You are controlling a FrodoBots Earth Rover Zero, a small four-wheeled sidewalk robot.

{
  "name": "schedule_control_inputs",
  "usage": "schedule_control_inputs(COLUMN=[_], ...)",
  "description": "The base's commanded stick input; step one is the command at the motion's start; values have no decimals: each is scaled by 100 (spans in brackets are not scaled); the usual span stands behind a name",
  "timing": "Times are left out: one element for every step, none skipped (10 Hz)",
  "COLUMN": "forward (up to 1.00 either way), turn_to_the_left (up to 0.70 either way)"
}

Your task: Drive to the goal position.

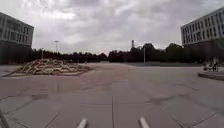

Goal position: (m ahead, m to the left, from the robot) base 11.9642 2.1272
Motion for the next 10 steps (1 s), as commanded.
schedule_control_inputs(forward=[70,70,70,70,70,70,70,70,70,70], turn_to_the_left=[0,0,0,0,0,0,0,0,0,0])
